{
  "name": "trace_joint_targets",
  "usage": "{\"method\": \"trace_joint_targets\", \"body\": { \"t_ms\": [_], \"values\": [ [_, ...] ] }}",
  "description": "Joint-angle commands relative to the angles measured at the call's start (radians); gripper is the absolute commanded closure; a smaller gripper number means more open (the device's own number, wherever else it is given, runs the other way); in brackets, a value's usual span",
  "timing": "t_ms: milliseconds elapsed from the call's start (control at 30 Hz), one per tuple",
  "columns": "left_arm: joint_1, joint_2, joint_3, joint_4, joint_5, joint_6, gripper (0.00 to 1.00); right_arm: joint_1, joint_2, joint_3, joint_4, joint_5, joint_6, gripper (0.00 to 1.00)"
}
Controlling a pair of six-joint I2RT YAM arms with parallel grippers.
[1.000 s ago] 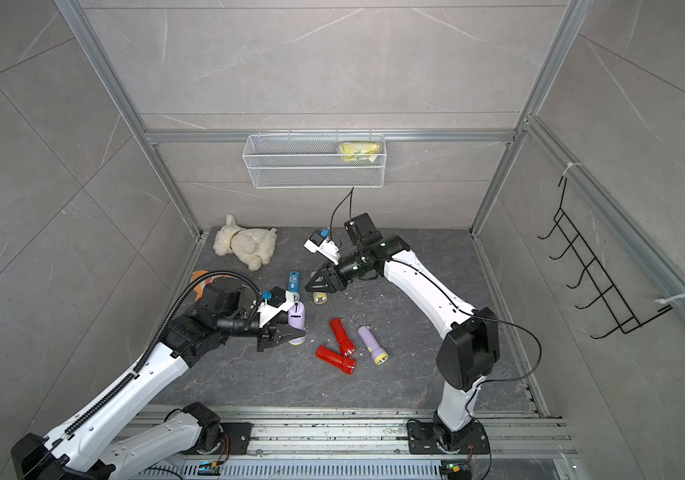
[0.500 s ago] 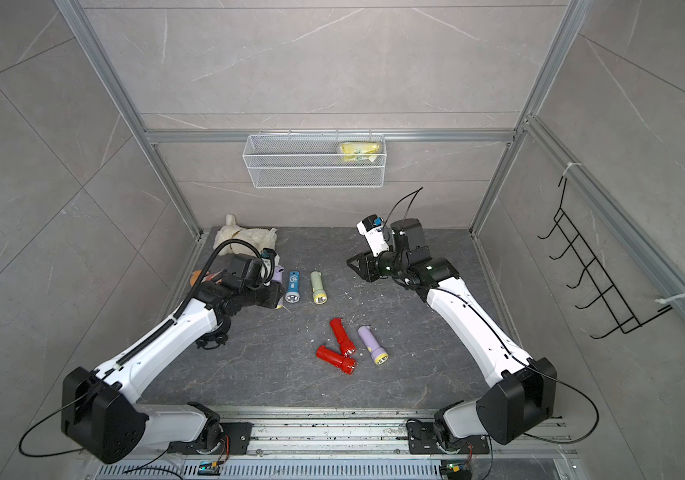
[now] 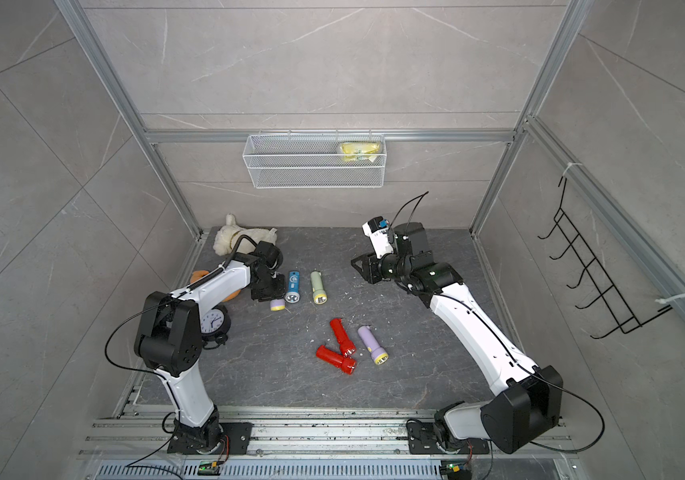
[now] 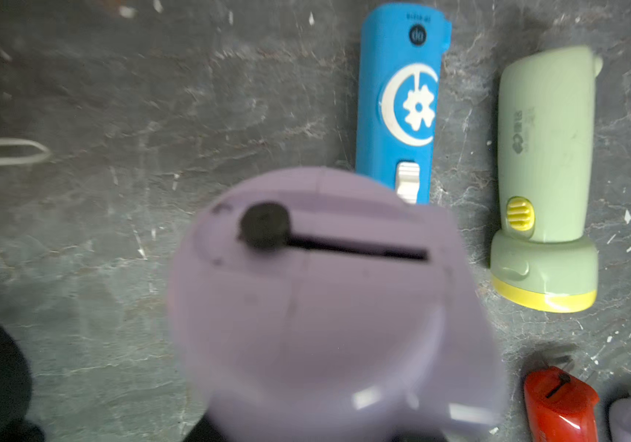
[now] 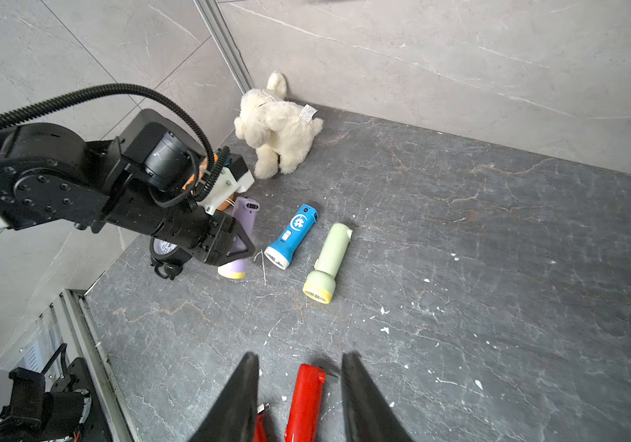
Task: Close the plug at the bottom of the flashlight
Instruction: Place the flashlight at the center of the board.
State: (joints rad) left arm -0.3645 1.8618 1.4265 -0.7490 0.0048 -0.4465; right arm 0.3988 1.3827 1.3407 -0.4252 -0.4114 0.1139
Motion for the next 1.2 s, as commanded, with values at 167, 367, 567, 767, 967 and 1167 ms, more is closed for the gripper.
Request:
{"method": "trace_joint_targets", "body": {
  "t_ms": [167, 367, 567, 767, 967, 1167],
  "values": [
    [-0.112, 0.265, 0.549, -0.133, 0.115, -0.046, 1.0, 0.003, -0.009, -0.003, -0.008, 0.067, 0.003, 0.62],
    [-0.16, 0.536, 0.946, -0.314, 0.157, -0.147, 1.0, 0.005, -0.079, -0.03, -0.004, 0.201, -0.008, 0.63],
    [-0.208, 0.654, 1.084, -0.347, 0.291, -0.25, 1.0, 0.004, -0.099, -0.053, 0.005, 0.231, -0.005, 0.63],
    [-0.242, 0.712, 1.08, -0.352, 0.335, -0.272, 1.0, 0.003, -0.123, -0.085, 0.021, 0.229, 0.0, 0.63],
    [-0.256, 0.726, 1.057, -0.347, 0.363, -0.294, 1.0, 0.003, -0.125, -0.092, 0.022, 0.23, 0.002, 0.63],
    [-0.257, 0.699, 0.988, -0.327, 0.334, -0.287, 0.88, 0.004, -0.126, -0.095, 0.023, 0.229, 0.001, 0.63]
  ]
}}
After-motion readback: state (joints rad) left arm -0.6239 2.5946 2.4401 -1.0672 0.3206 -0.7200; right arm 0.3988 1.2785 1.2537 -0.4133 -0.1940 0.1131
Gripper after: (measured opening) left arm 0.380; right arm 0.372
